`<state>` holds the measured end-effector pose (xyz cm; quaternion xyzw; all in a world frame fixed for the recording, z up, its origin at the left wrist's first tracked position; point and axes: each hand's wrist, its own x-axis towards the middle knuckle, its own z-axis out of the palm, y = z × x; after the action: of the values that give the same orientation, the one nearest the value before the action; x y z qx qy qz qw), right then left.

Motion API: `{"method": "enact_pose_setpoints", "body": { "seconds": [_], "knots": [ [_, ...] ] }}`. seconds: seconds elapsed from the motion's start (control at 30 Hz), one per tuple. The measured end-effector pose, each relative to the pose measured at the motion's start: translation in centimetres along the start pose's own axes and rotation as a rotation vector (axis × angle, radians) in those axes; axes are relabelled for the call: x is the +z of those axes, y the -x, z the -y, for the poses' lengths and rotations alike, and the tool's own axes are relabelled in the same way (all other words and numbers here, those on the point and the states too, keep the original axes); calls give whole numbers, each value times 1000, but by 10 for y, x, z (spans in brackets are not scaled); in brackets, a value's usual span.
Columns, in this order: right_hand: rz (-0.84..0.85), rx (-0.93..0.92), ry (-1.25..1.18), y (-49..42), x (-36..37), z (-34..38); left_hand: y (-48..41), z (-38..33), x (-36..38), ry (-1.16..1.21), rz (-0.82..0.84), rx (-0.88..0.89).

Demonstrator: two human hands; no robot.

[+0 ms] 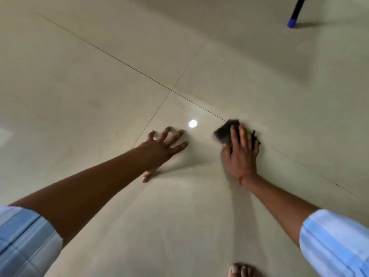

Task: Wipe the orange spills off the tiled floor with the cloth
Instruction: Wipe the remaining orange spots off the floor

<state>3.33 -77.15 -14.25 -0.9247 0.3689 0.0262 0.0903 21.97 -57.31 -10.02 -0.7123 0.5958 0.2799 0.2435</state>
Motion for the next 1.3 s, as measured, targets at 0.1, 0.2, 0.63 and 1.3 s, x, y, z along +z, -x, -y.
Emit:
{"method": "enact_pose_setpoints", "body": {
  "seconds": [0.1,0.2,0.63,1.3],
  "knots": [
    [76,-147,-9,40,-3,-19,-2,-8,-11,209,19,-30],
    [59,44,-9,-14,-11,-21,-7,-26,-8,284,-57,-93],
    [2,104,-61,16,1,33,15,-18,32,450,-385,-163],
    [249,-938,21,54,52,280,241,-32,249,1052,-221,-990]
  ]
}}
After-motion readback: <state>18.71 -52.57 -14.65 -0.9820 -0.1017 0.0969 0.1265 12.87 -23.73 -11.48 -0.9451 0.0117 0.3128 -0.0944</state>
